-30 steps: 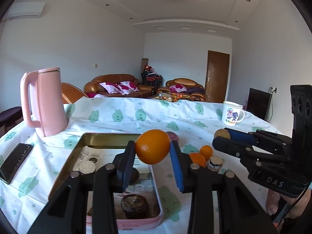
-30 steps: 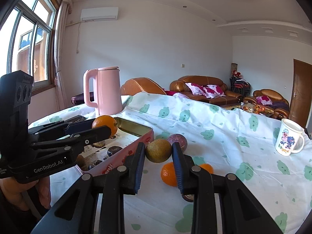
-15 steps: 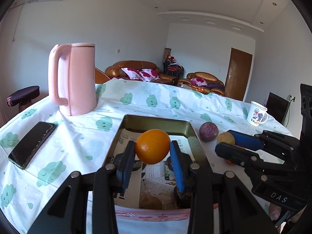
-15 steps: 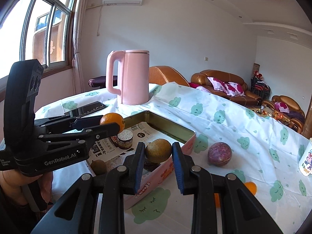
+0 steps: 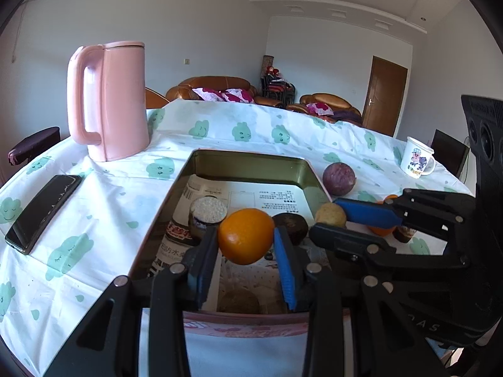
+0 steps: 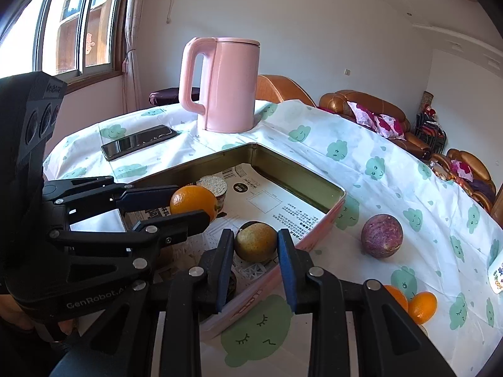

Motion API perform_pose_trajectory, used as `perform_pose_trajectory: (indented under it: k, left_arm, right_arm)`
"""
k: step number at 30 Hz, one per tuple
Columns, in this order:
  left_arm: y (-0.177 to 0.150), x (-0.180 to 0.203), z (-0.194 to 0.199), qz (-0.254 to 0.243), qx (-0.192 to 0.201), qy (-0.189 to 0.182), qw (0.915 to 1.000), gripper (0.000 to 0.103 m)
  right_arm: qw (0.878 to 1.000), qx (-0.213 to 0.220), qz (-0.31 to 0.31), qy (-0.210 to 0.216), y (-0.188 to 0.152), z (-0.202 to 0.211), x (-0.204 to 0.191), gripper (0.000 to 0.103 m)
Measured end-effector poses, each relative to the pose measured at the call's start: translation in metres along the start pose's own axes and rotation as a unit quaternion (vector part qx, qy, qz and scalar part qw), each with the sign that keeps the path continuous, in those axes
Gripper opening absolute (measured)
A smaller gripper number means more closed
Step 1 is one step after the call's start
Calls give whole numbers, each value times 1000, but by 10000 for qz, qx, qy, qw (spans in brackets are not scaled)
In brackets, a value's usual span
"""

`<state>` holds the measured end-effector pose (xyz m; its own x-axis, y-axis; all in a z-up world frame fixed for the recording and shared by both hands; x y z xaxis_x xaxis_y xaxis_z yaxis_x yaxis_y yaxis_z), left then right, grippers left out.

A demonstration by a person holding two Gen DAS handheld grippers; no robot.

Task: Organize fruits
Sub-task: 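Open both grippers to drop the orange and kiwi into the tin, then grasp an orange with left gripper while right grasps a round cake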

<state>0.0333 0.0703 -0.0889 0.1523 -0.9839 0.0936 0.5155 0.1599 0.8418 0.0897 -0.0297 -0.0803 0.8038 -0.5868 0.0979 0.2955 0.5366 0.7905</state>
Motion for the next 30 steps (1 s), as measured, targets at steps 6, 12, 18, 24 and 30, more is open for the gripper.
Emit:
perform_pose_trajectory:
  k: [6, 12, 18, 24, 30]
  left_arm:
    - [-3, -3, 9, -48, 97, 150, 9998, 41]
    - [-1, -8, 15, 146, 204, 12, 9997, 72]
    - [3, 9, 17, 94, 249, -224, 9994, 72]
    - [10, 47, 19, -243, 299, -541, 9978, 77]
    - [20, 81, 15, -602, 374, -679, 9952, 79]
  right_arm:
    - [10000, 31, -33, -68, -1, 3, 1, 52]
    - [9988, 276, -259, -323, -15, 32, 21, 58]
    - [9904, 265, -888, -1022, -47, 71, 78, 63]
    - [9764, 66, -1588, -1466, -71, 85, 131, 64]
    - [9804, -311, -1622, -1076, -72, 66, 128, 64]
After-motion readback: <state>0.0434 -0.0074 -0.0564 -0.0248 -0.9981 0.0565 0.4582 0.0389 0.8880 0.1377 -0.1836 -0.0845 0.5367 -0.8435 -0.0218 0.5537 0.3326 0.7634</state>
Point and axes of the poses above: each gripper's, at about its wrist camera, not at the fingertips, and z roughly against the way its jaws point, x to its right, y to its top, the point moved 2 cm from there along -z, roughly the way its jaws point, and after that the axes turned 2 degrees about y, right-handed, at the moved point
